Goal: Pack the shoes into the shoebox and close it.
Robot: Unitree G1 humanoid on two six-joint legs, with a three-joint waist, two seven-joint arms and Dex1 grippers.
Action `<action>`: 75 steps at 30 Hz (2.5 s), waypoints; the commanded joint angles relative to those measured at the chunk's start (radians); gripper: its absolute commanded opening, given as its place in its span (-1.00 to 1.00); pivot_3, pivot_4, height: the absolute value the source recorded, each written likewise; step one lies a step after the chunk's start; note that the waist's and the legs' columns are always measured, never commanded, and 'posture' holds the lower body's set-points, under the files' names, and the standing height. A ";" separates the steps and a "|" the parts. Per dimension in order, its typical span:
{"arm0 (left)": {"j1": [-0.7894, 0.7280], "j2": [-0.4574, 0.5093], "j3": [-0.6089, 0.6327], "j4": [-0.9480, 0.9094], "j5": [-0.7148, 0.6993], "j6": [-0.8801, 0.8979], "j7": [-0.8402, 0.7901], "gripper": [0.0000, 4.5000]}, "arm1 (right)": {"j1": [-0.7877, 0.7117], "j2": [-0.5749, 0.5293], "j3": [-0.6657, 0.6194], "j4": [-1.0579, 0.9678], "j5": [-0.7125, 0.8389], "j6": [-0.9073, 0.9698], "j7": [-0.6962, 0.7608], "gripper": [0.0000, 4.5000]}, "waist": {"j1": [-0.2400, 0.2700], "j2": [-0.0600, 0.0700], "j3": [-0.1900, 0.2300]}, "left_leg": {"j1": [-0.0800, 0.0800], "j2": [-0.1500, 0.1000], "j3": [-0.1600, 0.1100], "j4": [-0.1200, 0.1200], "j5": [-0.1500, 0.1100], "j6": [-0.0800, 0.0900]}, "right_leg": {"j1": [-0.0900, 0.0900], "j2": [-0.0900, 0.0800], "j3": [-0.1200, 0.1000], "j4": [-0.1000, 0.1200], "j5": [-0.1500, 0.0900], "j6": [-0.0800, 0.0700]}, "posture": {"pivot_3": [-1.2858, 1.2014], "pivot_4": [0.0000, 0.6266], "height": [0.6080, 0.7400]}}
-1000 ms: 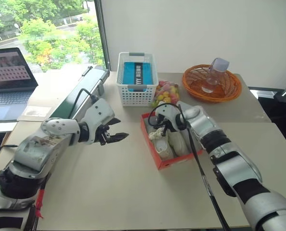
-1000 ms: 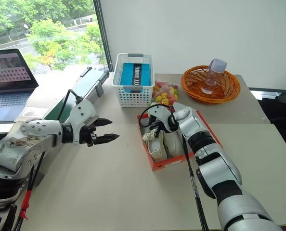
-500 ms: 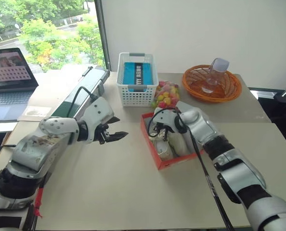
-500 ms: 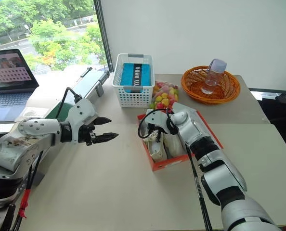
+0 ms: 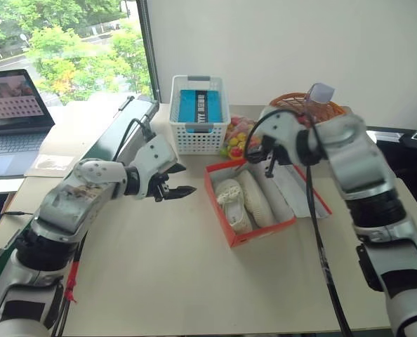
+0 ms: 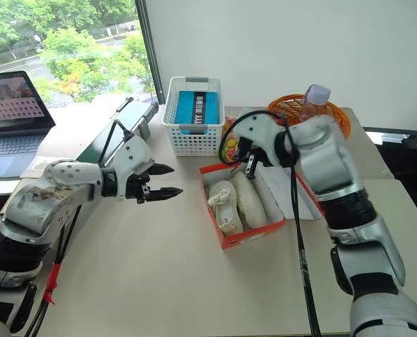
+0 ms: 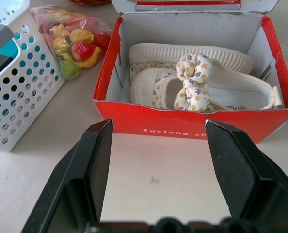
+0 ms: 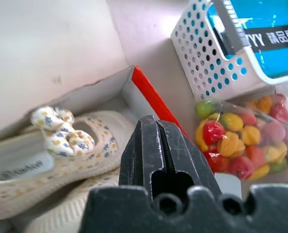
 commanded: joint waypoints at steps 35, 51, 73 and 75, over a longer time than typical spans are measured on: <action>-0.201 -0.032 -0.045 0.192 0.125 -0.131 -0.258 0.43 | 0.854 0.437 -0.666 0.240 0.226 -0.314 -0.560 -0.96 | -0.024 0.001 -0.001 | 0.005 0.000 -0.002 0.003 -0.001 0.001 | 0.005 0.001 0.002 0.000 -0.001 0.002 | 0.03 -0.52 1.00; -0.163 -0.008 -0.011 0.128 0.118 -0.077 -0.223 0.43 | 0.653 0.505 -0.877 0.455 0.616 -0.495 -0.622 -0.96 | -0.023 0.001 -0.001 | 0.006 0.000 -0.001 0.002 -0.001 0.001 | 0.006 0.001 0.003 0.000 0.000 0.002 | 0.03 -0.52 1.00; -0.116 0.016 0.015 0.105 0.127 -0.064 -0.187 0.43 | 0.726 0.239 -0.478 -0.305 1.006 -0.041 -0.611 -0.96 | -0.014 0.004 0.001 | 0.005 0.000 -0.001 0.001 -0.001 0.001 | 0.005 0.001 0.003 0.000 -0.001 0.001 | 0.03 -0.52 1.00; -0.103 0.020 0.023 0.090 0.121 -0.054 -0.176 0.43 | 0.684 0.208 -0.463 -0.283 0.998 -0.031 -0.622 -0.96 | -0.013 0.004 0.001 | 0.005 0.000 -0.001 0.002 -0.001 0.001 | 0.005 0.001 0.003 0.000 -0.001 0.001 | 0.03 -0.52 1.00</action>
